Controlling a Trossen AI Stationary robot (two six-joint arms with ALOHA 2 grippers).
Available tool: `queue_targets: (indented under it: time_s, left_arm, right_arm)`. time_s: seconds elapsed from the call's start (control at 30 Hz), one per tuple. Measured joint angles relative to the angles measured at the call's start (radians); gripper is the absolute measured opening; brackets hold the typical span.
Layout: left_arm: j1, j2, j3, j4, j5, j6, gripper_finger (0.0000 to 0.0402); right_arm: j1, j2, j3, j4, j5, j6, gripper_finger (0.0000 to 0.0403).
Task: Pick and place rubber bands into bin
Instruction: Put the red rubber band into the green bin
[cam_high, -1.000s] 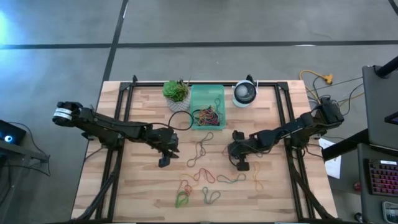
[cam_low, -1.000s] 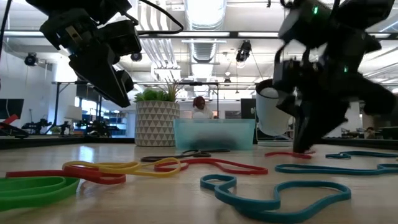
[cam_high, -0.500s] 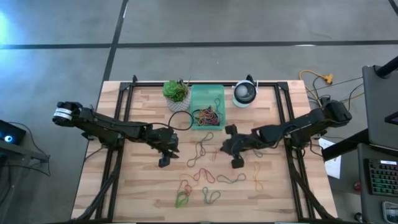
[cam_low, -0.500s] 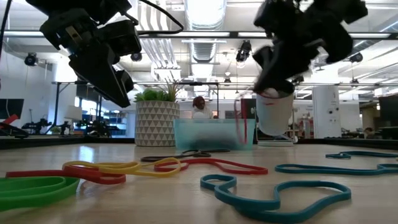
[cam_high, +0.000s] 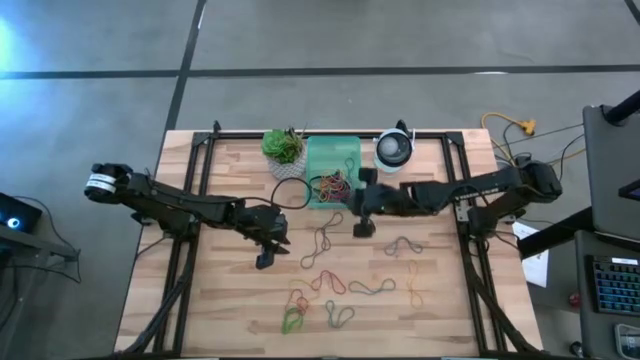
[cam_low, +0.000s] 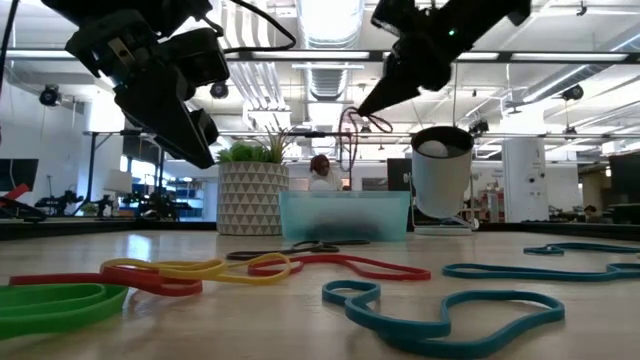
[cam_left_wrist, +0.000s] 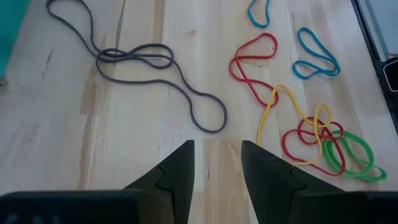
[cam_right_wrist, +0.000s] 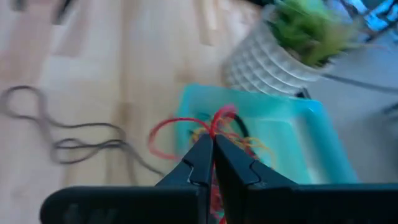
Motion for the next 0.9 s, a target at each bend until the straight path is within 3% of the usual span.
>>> queue_targets:
  time_s: [0.2,0.33,0.67,0.9]
  left_arm:
    - [0.0,0.0,0.0,0.0,0.0,0.0,0.0116]
    - [0.0,0.0,0.0,0.0,0.0,0.018,0.0116]
    - [0.0,0.0,0.0,0.0,0.0,0.022,0.0116]
    - [0.0,0.0,0.0,0.001,0.0,0.022,0.0116]
  right_arm:
    - [-0.116,0.0,-0.004,0.001,-0.006,0.021,0.0008]
    - [-0.186,0.0,-0.016,0.003,-0.082,0.05,0.0008]
    - [-0.247,-0.001,-0.025,0.012,-0.115,0.127,0.001]
    - [-0.263,0.007,-0.026,0.048,-0.218,0.172,0.0064]
